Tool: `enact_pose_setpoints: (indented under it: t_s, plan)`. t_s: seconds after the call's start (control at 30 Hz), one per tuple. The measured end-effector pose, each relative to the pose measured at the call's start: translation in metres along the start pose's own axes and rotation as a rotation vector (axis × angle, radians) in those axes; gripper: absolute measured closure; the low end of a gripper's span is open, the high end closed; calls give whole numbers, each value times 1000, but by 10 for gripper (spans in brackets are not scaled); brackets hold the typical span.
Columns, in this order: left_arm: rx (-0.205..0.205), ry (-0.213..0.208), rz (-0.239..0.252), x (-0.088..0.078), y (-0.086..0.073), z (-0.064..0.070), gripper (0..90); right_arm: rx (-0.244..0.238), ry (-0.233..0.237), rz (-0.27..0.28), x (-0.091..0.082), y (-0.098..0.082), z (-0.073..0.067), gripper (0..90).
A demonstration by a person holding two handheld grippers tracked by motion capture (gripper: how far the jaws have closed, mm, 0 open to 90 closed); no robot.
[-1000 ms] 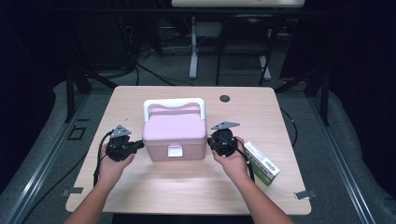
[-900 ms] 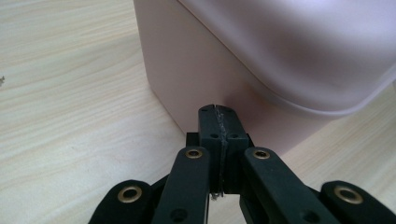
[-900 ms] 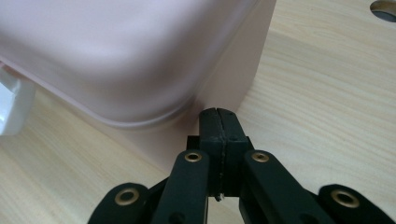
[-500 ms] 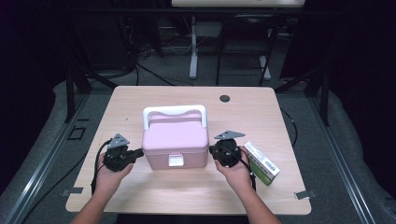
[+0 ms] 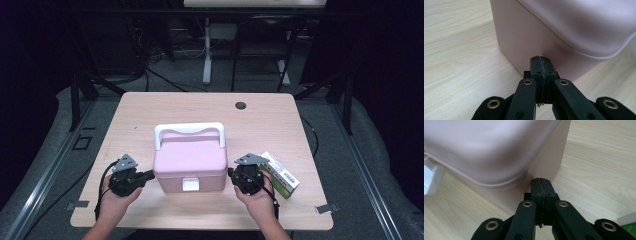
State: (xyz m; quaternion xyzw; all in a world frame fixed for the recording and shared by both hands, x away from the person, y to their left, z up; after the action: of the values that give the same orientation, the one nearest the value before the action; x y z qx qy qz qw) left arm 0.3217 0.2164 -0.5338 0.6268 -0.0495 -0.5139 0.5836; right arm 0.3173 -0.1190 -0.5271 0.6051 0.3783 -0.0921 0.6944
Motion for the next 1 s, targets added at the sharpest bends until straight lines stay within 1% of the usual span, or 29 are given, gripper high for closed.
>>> enact_pose_setpoints:
  t_s: [0.07, 0.17, 0.23, 0.27, 0.3, 0.4, 0.43, 0.53, 0.57, 0.63, 0.67, 0.7, 0.77, 0.83, 0.87, 0.9, 1.0]
  plan:
    - [10, -10, -6, -3, -3, 4, 900, 4, 5, 1, -4, -4, -1, 900]
    - [7, -22, -4, -5, -6, 8, 900, -11, 1, 0, -10, -9, -4, 900]
    - [9, -29, -4, -6, -7, 8, 900, -11, 6, -2, -13, -11, -5, 900]
    - [2, -29, 0, -6, -8, 9, 900, -9, 7, 0, -14, -12, -6, 900]
    - [4, -27, -2, -7, -8, 10, 900, -8, 9, 0, -16, -13, -7, 900]
    - [25, -15, -14, -8, -8, 13, 900, -28, 5, -1, -18, -15, -9, 900]
    - [22, -16, -17, -8, -8, 14, 900, -37, 4, -1, -19, -15, -8, 900]
    - [28, -26, -17, -8, -9, 16, 900, -28, 7, -6, -22, -18, -8, 900]
    - [23, -34, -19, -9, -10, 17, 900, -26, 6, -2, -23, -18, -8, 900]
    - [26, -34, -17, -9, -11, 18, 900, -15, 12, -1, -25, -21, -8, 900]
    - [26, -34, -17, -9, -11, 18, 900, -15, 12, -1, -25, -21, -8, 900]
    - [29, -38, -16, -9, -11, 17, 900, -5, 25, -6, -26, -22, -7, 900]
    - [18, -59, -13, -9, -11, 15, 900, -2, 37, -6, -26, -22, -6, 900]
    - [15, -55, -19, -9, -11, 13, 900, -2, 36, 5, -25, -22, -4, 882]
    - [12, -54, -22, -9, -12, 13, 900, -7, 35, 2, -24, -22, -3, 860]
    - [10, -55, -26, -9, -12, 13, 900, -1, 38, 0, -23, -22, -2, 855]
    - [9, -50, -19, -10, -11, 10, 895, 5, 28, 2, -21, -24, 5, 834]
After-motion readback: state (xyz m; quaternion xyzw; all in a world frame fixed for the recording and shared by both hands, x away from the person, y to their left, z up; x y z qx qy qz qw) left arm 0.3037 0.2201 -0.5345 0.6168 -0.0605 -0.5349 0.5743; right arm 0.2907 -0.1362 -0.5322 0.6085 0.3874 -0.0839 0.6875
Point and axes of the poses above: each handheld gripper's, and its own axes: x roughly forward along the jaws, y roughly out of its top, z roughly to its right, the point moved 3 cm from there along x, roughly forward along the jaws, and after that the axes turned 8 degrees about -y, right-handed, at the moved point
